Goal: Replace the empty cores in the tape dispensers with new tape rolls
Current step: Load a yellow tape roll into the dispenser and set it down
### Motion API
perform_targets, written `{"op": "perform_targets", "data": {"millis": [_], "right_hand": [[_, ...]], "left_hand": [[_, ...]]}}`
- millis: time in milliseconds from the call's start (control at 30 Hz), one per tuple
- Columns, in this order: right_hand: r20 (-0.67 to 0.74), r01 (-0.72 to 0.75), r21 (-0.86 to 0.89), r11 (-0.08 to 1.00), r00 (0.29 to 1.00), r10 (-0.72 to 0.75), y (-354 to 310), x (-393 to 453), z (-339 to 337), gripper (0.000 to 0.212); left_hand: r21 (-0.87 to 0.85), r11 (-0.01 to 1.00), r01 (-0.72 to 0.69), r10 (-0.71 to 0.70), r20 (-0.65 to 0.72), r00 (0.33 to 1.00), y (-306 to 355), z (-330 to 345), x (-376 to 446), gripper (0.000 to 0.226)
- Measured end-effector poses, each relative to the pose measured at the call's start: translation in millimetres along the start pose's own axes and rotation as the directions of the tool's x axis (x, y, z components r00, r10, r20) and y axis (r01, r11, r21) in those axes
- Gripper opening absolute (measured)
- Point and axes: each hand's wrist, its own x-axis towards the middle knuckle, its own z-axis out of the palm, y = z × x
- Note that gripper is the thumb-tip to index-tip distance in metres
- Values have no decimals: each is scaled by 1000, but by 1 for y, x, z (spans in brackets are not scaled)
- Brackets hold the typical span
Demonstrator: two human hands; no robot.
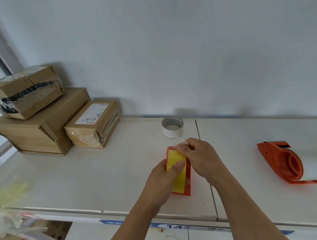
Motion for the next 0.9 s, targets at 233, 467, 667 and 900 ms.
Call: {"op": "perform_targets", "data": {"millis": [233, 467, 667, 900], "right_hand": [[-129, -90, 12, 996, 988, 91, 4, 8, -2, 28], [-128, -120, -94, 988, 986, 107, 9, 14, -1, 27], [-82, -159, -101, 982, 985, 151, 17, 17, -2, 19], [2, -182, -156, 971, 983, 184, 20, 21, -9, 19]], "left_hand": [[-17, 1000, -5, 5, 9, 1000, -5, 0, 1, 58], [-51, 998, 20, -21, -15, 1000, -4, 0, 0, 33], [-122, 993, 7, -5, 18, 1000, -6, 1, -3, 55], [-146, 989, 25, -23, 17, 1000, -5, 1, -3, 44]]}}
